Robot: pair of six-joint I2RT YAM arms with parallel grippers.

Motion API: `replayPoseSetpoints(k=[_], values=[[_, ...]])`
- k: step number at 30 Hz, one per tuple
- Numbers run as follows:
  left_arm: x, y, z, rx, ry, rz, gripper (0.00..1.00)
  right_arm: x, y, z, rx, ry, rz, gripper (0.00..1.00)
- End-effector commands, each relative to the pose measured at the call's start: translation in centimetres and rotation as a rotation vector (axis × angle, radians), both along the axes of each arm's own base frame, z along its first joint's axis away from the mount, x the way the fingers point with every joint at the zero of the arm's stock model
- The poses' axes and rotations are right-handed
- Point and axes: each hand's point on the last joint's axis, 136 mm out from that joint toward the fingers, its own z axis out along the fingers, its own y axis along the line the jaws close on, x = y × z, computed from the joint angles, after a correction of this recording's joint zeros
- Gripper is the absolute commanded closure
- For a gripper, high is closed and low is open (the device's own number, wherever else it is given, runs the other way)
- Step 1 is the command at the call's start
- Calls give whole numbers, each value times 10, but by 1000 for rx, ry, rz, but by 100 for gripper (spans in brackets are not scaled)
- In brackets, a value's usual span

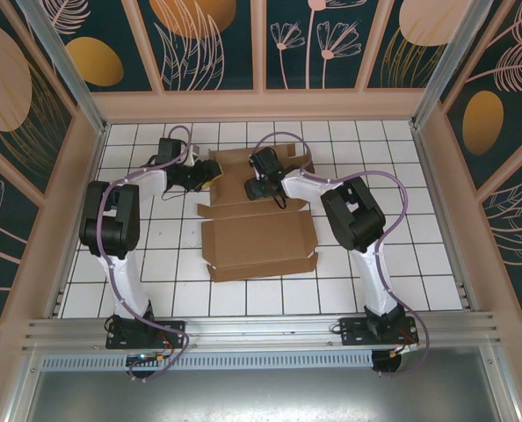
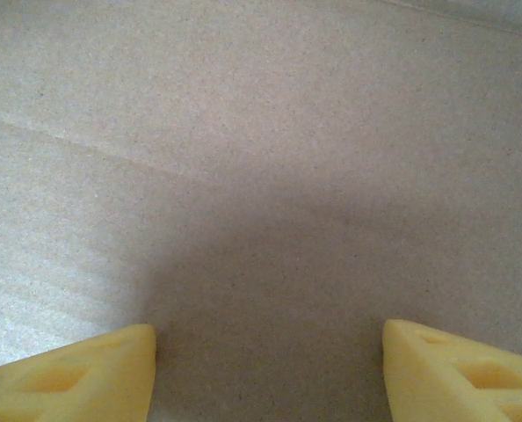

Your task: Fold the paper box

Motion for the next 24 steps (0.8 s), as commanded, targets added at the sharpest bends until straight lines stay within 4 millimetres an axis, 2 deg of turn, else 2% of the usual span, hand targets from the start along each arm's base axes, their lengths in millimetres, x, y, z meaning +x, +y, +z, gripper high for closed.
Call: replayPoseSetpoints(k=[1, 7, 12, 18, 20, 24], values=[[-2, -17, 0, -11, 19, -48, 40, -89, -37, -97, -169, 385, 45, 33], [1, -35, -6, 23, 27, -73, 34, -90, -36, -96, -167, 386, 43, 34], [6, -28, -36, 101, 86, -45, 32, -90, -38, -95, -171, 382, 39, 33], [0, -20, -65, 152, 135, -34, 32, -90, -40, -95, -169, 382, 34, 32], [3, -19, -56, 155, 110, -26, 32, -90, -39, -94, -166, 381, 35, 32], [16, -12, -1, 193, -6, 9, 33, -89, -41, -92, -167, 376, 31, 32]])
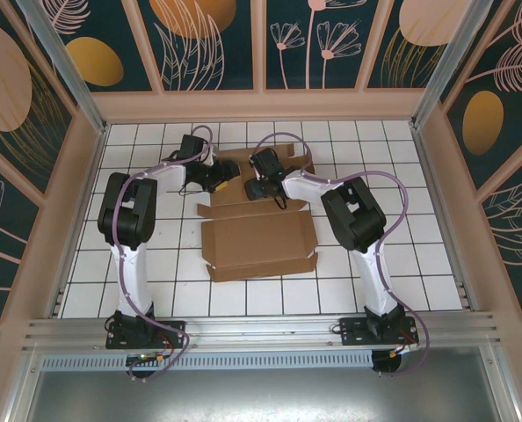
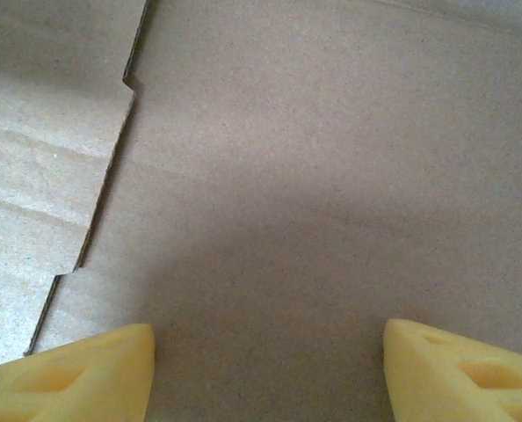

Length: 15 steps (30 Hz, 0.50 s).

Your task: Fold the paper box

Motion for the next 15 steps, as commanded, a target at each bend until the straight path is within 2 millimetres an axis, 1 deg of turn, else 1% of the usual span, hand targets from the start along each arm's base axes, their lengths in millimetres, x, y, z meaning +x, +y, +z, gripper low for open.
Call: replayPoseSetpoints(k=[1, 3, 4, 5, 6, 9, 10, 11, 15], values=[[9, 34, 35, 166, -78, 87, 33, -88, -40, -91, -170, 383, 31, 32], [10, 56, 54, 270, -126, 157, 35, -88, -40, -90, -167, 380, 31, 32], [8, 66, 60, 313, -143, 190, 35, -87, -39, -90, -164, 379, 31, 32], [6, 71, 62, 332, -149, 206, 35, -87, -39, -90, -164, 378, 30, 32], [1, 75, 60, 351, -144, 210, 36, -86, -38, -89, -162, 375, 31, 32], [-8, 84, 40, 395, -94, 196, 35, -86, -39, -88, -163, 372, 32, 32], [-10, 86, 36, 401, -89, 194, 34, -85, -40, -88, -163, 372, 32, 32], [-12, 89, 34, 403, -86, 199, 34, -85, -40, -87, -164, 371, 35, 32], [-11, 102, 41, 398, -105, 253, 36, -85, -41, -86, -172, 369, 39, 32]])
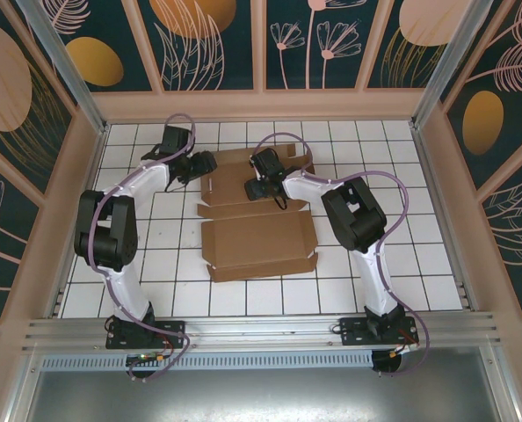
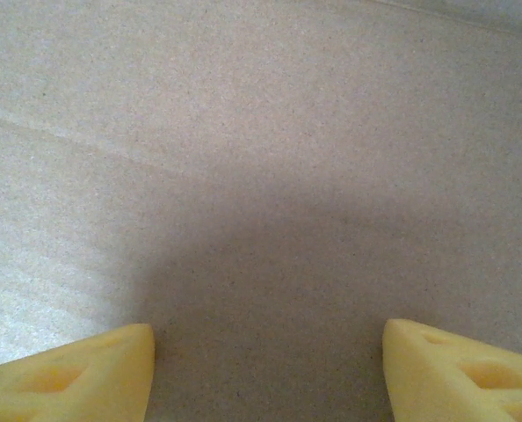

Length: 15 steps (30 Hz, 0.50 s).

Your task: Fold the paper box

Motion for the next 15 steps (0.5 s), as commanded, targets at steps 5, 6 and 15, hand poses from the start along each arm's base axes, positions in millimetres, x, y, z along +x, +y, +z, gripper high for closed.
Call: replayPoseSetpoints(k=[5, 6, 15], values=[[-6, 24, -19, 92, 69, 44, 51, -84, -43, -86, -184, 364, 30, 32], [-7, 25, -23, 98, 77, 45, 56, -83, -43, -85, -183, 362, 31, 32], [-6, 39, -36, 226, 102, 55, 92, -84, -43, -86, -186, 364, 29, 34]])
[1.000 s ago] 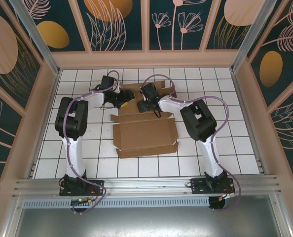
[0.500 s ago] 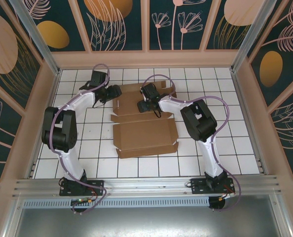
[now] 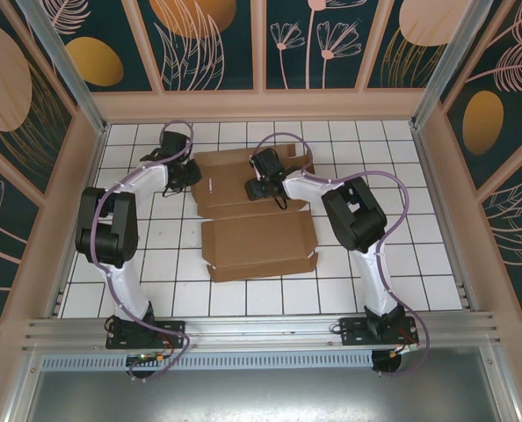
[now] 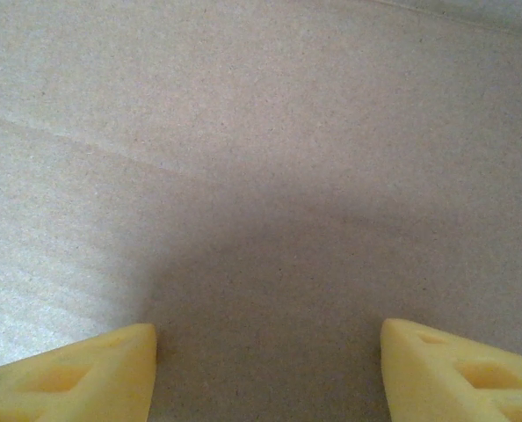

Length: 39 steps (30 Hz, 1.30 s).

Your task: Fold the paper box

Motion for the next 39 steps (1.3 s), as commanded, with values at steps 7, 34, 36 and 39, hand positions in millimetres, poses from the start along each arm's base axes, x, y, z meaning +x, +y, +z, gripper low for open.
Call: replayPoseSetpoints(k=[7, 34, 36, 39], values=[[1, -13, -35, 287, 103, -61, 88, -83, -45, -88, -200, 365, 14, 36], [-97, -32, 30, -258, -60, -97, 29, -92, -46, -93, -184, 375, 21, 37], [-100, -36, 20, -270, -18, -99, 29, -91, -45, -92, -186, 372, 26, 37], [-99, -31, 8, -241, 13, -82, 29, -90, -46, -92, -189, 370, 26, 37]])
